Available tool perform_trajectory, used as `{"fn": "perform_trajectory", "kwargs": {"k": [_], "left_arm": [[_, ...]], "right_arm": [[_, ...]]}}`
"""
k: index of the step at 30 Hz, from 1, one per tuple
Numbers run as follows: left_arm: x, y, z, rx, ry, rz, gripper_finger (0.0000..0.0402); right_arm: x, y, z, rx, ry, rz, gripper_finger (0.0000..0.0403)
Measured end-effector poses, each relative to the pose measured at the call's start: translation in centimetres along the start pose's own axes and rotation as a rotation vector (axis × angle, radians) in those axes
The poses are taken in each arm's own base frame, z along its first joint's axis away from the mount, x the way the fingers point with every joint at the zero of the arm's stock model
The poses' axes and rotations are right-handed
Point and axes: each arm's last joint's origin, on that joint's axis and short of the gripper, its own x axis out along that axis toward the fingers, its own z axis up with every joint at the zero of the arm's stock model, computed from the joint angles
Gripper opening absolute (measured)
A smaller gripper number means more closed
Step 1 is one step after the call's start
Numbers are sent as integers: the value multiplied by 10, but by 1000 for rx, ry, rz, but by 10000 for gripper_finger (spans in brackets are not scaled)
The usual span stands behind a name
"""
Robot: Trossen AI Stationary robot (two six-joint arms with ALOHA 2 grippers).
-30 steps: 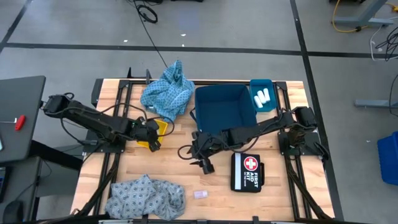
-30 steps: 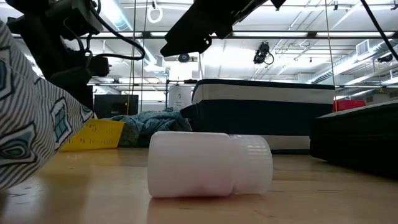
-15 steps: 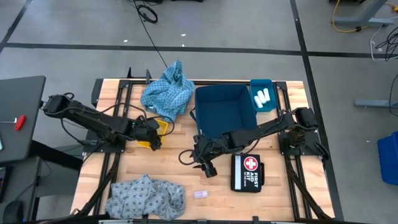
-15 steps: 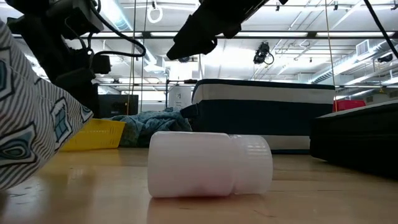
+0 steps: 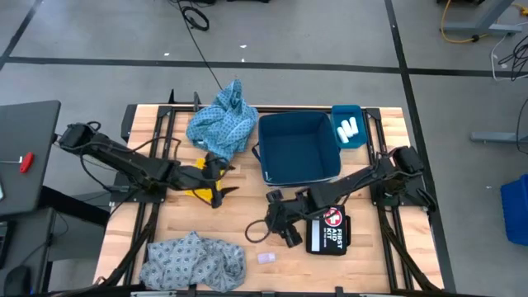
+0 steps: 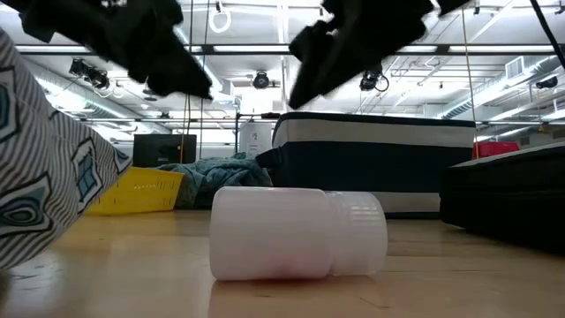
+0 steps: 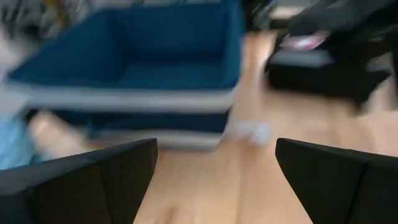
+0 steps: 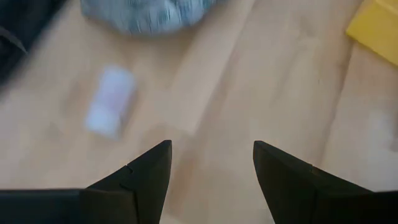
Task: Pick & place medical supplies in basket/bin
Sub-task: Put the top transparent pill bottle into the yellow bin
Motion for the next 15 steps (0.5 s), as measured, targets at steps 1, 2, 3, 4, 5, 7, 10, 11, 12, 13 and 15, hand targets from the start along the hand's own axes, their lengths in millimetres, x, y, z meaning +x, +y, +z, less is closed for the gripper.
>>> {"fn": "perform_trajectory", "kwargs": {"k": [1,2,3,4,5,7,10,11,12,13,15], "left_arm": [[-1,-2,4,18,-35,-25,329],[-2,-4,6,31,-62,-44,329],[-2,-6,9,41,-85,-59,329],[-3,-7,10,44,-103,-73,329],[-3,-8,12,47,-115,-78,329],[-4,-9,13,51,-128,-83,329],[-4,-9,14,57,-139,-81,329],[-4,-9,14,56,-141,-80,329],[-4,-9,14,58,-143,-81,329],[-3,-10,14,60,-145,-85,329],[-3,-10,13,66,-143,-91,329]], "right_arm": [[0,2,-3,-22,33,-18,233],[1,3,-6,-43,66,-32,233],[3,4,-8,-61,93,-47,233],[5,5,-11,-80,122,-58,233],[7,5,-15,-102,164,-69,233],[16,4,-19,-157,206,-93,233],[27,3,-27,-261,275,-134,233],[31,1,-30,-297,287,-152,233],[33,0,-34,-329,311,-162,233],[36,-2,-36,-353,322,-175,233],[39,-8,-38,-374,325,-193,233]]}}
